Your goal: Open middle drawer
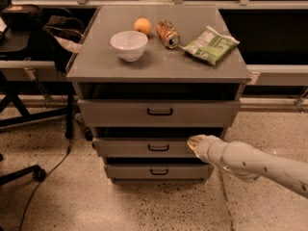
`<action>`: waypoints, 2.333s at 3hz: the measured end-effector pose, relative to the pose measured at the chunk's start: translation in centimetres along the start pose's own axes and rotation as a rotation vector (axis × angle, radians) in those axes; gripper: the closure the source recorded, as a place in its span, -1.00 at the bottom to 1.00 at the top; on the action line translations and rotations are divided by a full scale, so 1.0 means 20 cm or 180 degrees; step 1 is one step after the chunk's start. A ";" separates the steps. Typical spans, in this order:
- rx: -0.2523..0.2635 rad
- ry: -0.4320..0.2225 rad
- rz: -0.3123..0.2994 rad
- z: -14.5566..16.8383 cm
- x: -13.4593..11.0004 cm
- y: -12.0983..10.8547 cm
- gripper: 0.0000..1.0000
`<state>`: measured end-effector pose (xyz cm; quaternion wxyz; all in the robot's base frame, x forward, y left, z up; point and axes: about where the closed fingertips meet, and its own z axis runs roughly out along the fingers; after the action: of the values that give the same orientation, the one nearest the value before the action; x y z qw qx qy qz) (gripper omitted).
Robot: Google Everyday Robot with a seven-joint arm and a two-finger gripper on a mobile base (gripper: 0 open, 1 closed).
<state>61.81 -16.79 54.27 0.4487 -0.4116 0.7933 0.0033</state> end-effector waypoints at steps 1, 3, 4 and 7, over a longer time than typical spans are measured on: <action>0.0228 0.0049 0.0020 0.13 -0.03 -0.06 1.00; 0.0345 -0.0021 0.0043 0.16 -0.02 -0.06 1.00; 0.0571 -0.0078 0.0127 0.26 0.02 -0.08 1.00; 0.0969 -0.0074 0.0254 0.53 0.07 -0.21 1.00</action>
Offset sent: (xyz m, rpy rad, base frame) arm 0.0424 0.0046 -0.0082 -0.0420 -0.0519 -0.1061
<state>71.65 -16.57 48.44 0.5145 -0.3069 0.7951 -0.0944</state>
